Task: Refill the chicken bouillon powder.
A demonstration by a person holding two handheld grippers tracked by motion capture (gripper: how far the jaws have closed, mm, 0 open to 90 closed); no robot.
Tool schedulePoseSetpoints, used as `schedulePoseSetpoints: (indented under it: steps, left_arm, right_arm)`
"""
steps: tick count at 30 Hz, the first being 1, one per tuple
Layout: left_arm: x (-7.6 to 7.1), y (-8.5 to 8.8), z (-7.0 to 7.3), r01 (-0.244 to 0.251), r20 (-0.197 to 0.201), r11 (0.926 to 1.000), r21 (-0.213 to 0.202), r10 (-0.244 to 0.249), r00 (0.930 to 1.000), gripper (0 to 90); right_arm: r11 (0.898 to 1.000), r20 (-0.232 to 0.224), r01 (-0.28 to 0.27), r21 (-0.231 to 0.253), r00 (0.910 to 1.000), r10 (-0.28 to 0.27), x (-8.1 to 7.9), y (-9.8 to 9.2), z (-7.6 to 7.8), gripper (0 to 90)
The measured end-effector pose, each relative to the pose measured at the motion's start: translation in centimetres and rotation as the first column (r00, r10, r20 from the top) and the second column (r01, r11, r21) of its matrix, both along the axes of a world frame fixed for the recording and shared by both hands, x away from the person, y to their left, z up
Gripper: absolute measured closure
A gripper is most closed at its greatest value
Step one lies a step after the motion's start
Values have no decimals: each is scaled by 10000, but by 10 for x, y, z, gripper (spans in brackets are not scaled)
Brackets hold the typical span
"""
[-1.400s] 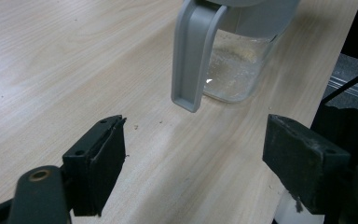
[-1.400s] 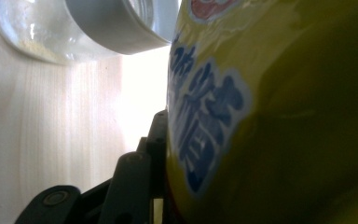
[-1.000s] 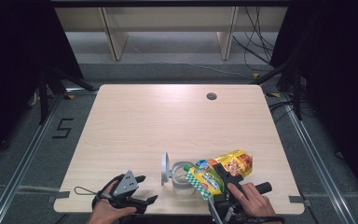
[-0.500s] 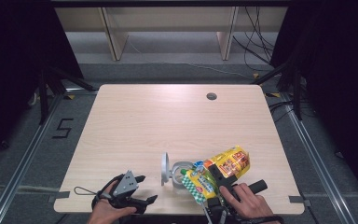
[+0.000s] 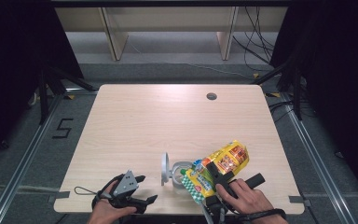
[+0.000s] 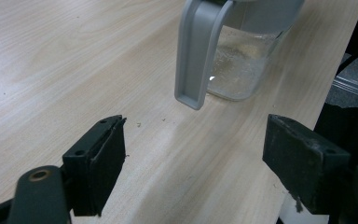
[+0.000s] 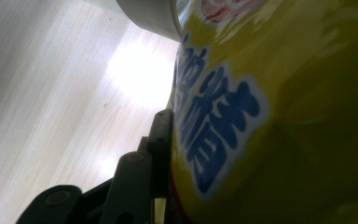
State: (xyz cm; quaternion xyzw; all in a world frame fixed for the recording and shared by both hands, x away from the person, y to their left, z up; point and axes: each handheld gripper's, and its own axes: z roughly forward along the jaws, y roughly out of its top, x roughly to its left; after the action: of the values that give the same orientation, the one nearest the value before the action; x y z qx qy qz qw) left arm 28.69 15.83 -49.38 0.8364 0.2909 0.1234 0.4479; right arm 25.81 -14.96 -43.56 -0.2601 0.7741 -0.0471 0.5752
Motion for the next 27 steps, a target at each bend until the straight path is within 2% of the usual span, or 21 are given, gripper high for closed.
schedulePoseSetpoints:
  steps: [4, 7, 8, 9, 13, 15, 19, 20, 21, 22, 23, 24, 25, 26, 27]
  left_arm:
    - [0, -1, 0, -24, -24, 10000, -86, 24, 10000, 204]
    - [0, 0, 0, -26, -23, 10000, -10, 26, 10000, 204]
    - [1, 0, 0, 9, 14, 9999, 163, -9, 10000, 204]
    - [0, -1, -1, -24, 33, 10000, -26, 24, 10000, 204]
    - [0, -1, -1, -43, 18, 10000, -38, 43, 10000, 205]
    - [0, -1, -1, -34, 29, 10000, -45, 34, 10000, 204]
    - [0, -1, -1, -5, 12, 10000, -49, 5, 10000, 204]
    - [0, -1, -1, -48, 2, 10000, -3, 48, 10000, 204]
    - [1, 0, -1, -47, 29, 9999, 128, 47, 10000, 204]
    - [0, -1, -1, -71, -14, 10000, -19, 71, 10000, 204]
    - [0, -1, -1, -64, -6, 10000, -4, 64, 10000, 204]
    - [1, 0, 0, -8, 49, 9998, 219, 7, 10000, 204]
    - [1, 0, 0, -8, 49, 9998, 219, 7, 10000, 204]
    - [1, 0, -1, -44, 36, 9999, 143, 44, 10000, 204]
    - [0, -1, -1, -58, -18, 10000, -23, 58, 10000, 204]
  right_arm:
    - [9996, 59, 62, -260, 10000, -61, 0, 0, 1, 666]
    - [9992, 125, -77, -400, 9999, 82, 0, 1, 2, 666]
    - [9973, 182, -349, -646, 9992, 361, 2, 1, 3, 666]
    - [9971, 189, -369, -658, 9991, 382, 2, 2, 3, 666]
    - [9930, 266, -407, -1105, 9987, 439, 2, 2, 7, 667]
    - [9964, 226, -205, -821, 9995, 224, 0, 1, 5, 666]
    - [9953, 243, -250, -937, 9993, 274, 1, 1, 6, 666]
    - [9897, 335, -466, -1354, 9981, 516, 2, 2, 8, 666]
    - [9898, 377, -422, -1364, 9982, 477, 1, 2, 6, 667]
    - [9921, 409, -330, -1211, 9984, 382, 0, 2, 5, 666]
    - [9906, 406, -413, -1303, 9981, 469, 0, 3, 5, 667]
    - [9903, 388, -423, -1326, 9981, 479, -1, 3, 5, 666]
    - [9899, 372, -447, -1342, 9981, 501, -1, 3, 5, 667]
    - [9875, 385, -548, -1476, 9974, 611, 0, 3, 6, 667]
    - [9903, 399, -458, -1314, 9979, 514, 0, 3, 5, 667]
